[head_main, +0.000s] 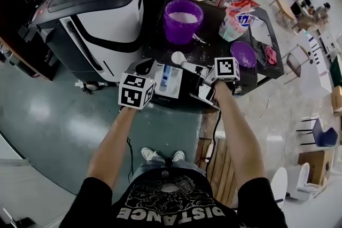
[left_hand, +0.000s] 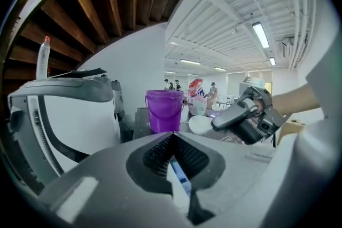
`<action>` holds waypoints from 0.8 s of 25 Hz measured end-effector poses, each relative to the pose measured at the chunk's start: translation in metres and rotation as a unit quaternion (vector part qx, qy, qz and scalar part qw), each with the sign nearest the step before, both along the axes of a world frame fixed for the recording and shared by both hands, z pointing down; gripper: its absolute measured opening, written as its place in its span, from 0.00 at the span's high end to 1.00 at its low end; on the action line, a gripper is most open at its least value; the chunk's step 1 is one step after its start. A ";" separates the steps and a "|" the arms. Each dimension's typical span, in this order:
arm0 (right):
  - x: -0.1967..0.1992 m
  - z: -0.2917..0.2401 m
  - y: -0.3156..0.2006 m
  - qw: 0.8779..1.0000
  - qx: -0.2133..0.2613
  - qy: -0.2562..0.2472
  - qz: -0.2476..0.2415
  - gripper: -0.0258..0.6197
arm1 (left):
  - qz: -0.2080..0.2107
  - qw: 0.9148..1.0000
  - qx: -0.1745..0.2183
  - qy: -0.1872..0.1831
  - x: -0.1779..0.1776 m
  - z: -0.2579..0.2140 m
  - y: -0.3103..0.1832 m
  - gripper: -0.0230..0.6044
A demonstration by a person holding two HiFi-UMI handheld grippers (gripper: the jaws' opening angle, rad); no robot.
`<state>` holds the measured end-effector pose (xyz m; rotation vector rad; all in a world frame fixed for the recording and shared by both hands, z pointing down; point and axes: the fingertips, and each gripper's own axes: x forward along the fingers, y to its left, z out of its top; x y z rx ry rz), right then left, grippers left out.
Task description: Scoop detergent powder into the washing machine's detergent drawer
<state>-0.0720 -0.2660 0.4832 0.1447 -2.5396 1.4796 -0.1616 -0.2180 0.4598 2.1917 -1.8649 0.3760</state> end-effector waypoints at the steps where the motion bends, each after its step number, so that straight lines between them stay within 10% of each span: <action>1: 0.002 0.007 0.002 1.000 0.010 0.014 -0.005 0.90 | -0.002 1.000 -0.004 -0.001 0.002 0.004 0.002 0.96; 20: 0.016 0.101 0.026 0.954 0.177 0.205 -0.127 0.90 | -0.050 0.997 -0.055 -0.021 0.027 0.044 0.028 0.96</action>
